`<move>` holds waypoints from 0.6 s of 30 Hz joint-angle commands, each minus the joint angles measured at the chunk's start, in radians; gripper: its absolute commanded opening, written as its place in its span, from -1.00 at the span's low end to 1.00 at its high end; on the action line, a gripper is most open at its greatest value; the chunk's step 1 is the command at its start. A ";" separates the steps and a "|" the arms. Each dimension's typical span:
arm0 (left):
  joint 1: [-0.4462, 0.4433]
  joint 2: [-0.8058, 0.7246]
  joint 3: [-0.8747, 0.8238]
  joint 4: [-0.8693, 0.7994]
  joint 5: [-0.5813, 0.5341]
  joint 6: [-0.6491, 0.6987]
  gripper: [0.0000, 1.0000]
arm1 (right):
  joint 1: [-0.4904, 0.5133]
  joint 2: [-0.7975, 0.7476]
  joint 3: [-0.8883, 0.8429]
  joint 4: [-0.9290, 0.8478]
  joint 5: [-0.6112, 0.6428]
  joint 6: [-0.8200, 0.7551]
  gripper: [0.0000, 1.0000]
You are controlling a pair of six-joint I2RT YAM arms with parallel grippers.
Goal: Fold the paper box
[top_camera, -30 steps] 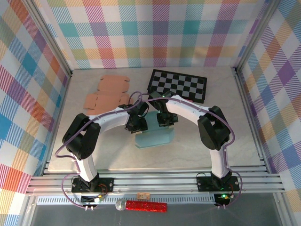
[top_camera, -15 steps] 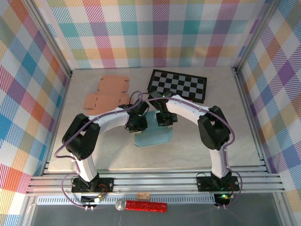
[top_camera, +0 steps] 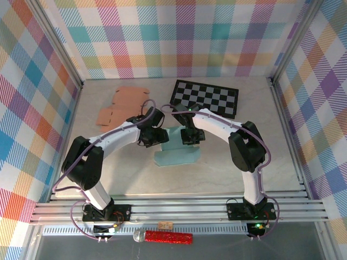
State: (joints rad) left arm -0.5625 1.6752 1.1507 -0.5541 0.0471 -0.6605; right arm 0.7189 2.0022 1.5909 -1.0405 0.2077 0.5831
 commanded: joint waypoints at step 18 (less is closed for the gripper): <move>0.014 0.089 0.084 -0.011 -0.112 0.127 -0.33 | -0.006 0.022 0.002 -0.026 -0.049 0.010 -1.00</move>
State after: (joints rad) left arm -0.5510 1.7481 1.2064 -0.5472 -0.0128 -0.5713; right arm 0.7162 2.0190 1.5909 -1.0374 0.1707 0.5877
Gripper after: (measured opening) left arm 0.342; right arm 0.095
